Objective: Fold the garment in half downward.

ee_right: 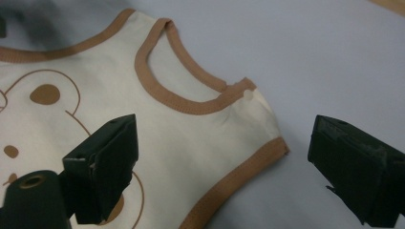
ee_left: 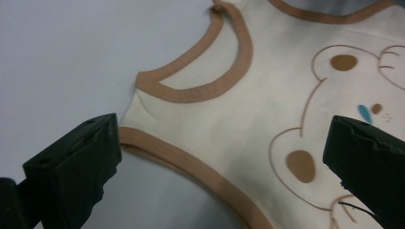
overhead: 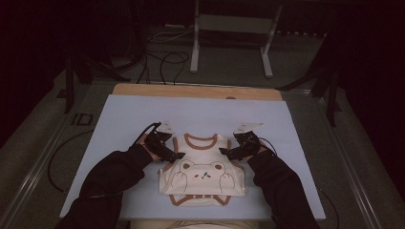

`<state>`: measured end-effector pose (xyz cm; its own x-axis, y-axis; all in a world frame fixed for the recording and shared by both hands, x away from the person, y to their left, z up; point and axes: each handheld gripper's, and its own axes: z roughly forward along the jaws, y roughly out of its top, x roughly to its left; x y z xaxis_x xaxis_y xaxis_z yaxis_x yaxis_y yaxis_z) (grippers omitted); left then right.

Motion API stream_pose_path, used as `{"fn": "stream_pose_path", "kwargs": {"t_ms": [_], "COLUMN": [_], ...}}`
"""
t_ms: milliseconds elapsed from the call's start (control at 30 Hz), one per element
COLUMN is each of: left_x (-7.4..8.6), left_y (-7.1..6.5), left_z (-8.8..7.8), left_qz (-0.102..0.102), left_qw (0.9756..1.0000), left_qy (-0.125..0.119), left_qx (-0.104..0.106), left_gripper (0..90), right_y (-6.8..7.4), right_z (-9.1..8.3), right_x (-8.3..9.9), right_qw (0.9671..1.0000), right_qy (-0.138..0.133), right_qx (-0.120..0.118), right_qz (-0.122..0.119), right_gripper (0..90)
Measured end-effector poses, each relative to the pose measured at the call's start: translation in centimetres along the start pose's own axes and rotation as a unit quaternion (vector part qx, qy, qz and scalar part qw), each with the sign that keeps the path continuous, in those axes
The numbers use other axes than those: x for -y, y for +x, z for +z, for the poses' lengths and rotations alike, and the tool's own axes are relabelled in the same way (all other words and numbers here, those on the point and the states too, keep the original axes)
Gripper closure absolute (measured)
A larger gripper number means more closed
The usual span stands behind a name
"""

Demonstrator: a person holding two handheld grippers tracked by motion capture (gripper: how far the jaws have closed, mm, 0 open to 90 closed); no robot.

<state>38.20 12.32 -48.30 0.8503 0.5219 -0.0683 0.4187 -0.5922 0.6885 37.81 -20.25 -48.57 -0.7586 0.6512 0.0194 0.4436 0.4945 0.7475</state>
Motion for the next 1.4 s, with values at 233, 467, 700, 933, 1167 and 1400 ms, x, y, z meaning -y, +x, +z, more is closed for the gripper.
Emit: {"fn": "stream_pose_path", "kwargs": {"t_ms": [233, 467, 700, 933, 1167, 1400], "left_x": [0.2, 0.3, 0.1, 0.2, 0.2, 0.1], "left_y": [1.0, 2.4, 3.3, 3.8, 4.1, 4.4], "left_z": [1.2, 1.8, 2.6, 3.1, 3.6, 3.5], "left_qz": [-0.006, -0.019, -0.018, -0.023, -0.022, -0.038], "left_qw": [0.9997, 0.9995, 0.9992, 0.9989, 0.9986, 0.9979], "left_qy": [0.020, 0.019, 0.027, 0.035, 0.043, 0.043], "left_qx": [-0.009, -0.017, -0.024, -0.020, -0.022, -0.030], "left_gripper": [0.1, 4.0, 10.5, 22.1, 35.1, 41.6], "right_y": [-0.5, -1.3, -1.7, -2.1, -2.8, -2.8], "right_z": [1.0, 2.2, 3.2, 3.6, 4.0, 4.3], "right_x": [0.4, 0.7, 0.8, 0.9, 0.9, 0.8], "right_qw": [1.0000, 0.9996, 0.9990, 0.9986, 0.9982, 0.9980], "right_qy": [0.009, 0.015, 0.035, 0.038, 0.040, 0.047], "right_qx": [-0.001, 0.012, 0.014, 0.016, 0.022, 0.021], "right_qz": [0.004, 0.021, 0.024, 0.034, 0.039, 0.035], "right_gripper": [10.1, 12.8, 14.1, 22.4, 36.1, 45.9]}}
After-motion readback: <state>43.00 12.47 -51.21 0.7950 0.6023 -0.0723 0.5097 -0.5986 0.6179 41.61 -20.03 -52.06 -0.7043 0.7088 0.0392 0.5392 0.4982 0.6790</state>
